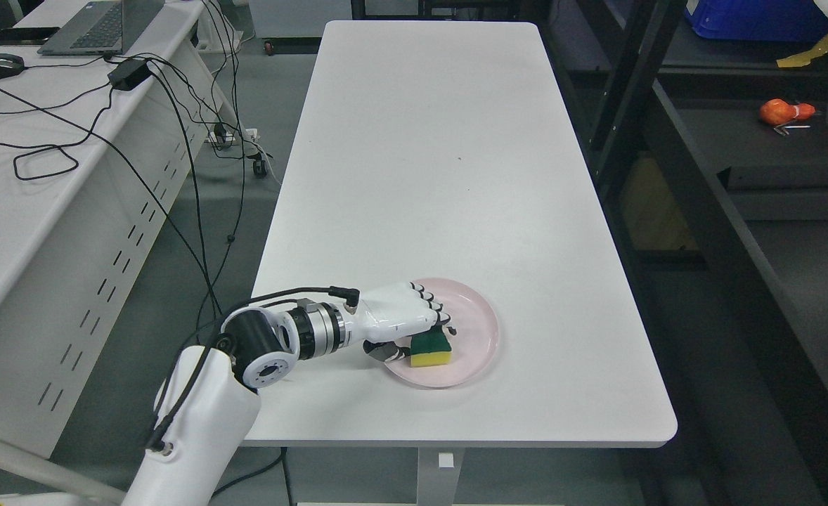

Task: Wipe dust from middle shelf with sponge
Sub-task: 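Grasp the yellow-green sponge with the left hand and lift it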

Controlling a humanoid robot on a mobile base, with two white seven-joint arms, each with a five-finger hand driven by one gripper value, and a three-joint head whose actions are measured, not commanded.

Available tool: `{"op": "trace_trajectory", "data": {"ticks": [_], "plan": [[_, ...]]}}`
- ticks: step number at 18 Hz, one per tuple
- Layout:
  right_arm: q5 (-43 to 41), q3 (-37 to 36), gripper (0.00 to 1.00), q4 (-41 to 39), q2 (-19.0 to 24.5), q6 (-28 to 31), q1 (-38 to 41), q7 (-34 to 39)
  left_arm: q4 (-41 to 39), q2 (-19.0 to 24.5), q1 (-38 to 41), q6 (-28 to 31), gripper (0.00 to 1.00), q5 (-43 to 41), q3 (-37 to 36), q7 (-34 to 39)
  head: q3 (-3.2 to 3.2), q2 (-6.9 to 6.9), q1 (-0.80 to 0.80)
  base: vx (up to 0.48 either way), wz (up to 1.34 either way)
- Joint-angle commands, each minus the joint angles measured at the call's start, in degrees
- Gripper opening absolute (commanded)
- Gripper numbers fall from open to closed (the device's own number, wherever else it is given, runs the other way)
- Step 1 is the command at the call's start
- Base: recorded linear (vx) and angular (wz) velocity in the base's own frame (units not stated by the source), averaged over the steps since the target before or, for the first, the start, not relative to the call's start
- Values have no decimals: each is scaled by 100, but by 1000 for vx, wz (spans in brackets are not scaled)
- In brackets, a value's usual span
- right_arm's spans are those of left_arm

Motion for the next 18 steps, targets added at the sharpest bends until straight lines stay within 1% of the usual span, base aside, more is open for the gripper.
{"op": "trace_trajectory", "data": {"ticks": [1,4,6,9,11,13,14,17,18], "plan": [[0,0,100,-100,-100,5,-1,-4,297,-198,-11,-50,49,46,283,-21,0,0,0,0,0],[0,0,100,-100,-100,5,-1,-4,297,-330,7,-77,36,335,687,-21,0,0,0,0,0],[0,0,100,-100,-100,5,-1,-4,297,-453,68,-68,19,1054,994,-21,0,0,0,0,0],[0,0,100,-100,-100,5,-1,-4,297,-462,165,-68,1,2029,1319,-21,0,0,0,0,0],[0,0,100,-100,-100,5,-1,-4,271,-467,296,-59,0,2819,1688,-21,0,0,0,0,0],[0,0,100,-100,-100,5,-1,-4,245,-467,402,2,0,3925,2049,-4,0,0,0,0,0],[0,0,100,-100,-100,5,-1,-4,244,-467,420,37,0,4392,2120,75,0,0,0,0,0],[0,0,100,-100,-100,5,-1,-4,236,-467,499,563,0,5930,2454,785,0,0,0,0,0],[0,0,100,-100,-100,5,-1,-4,192,-467,534,730,0,6300,2568,1066,0,0,0,0,0]]}}
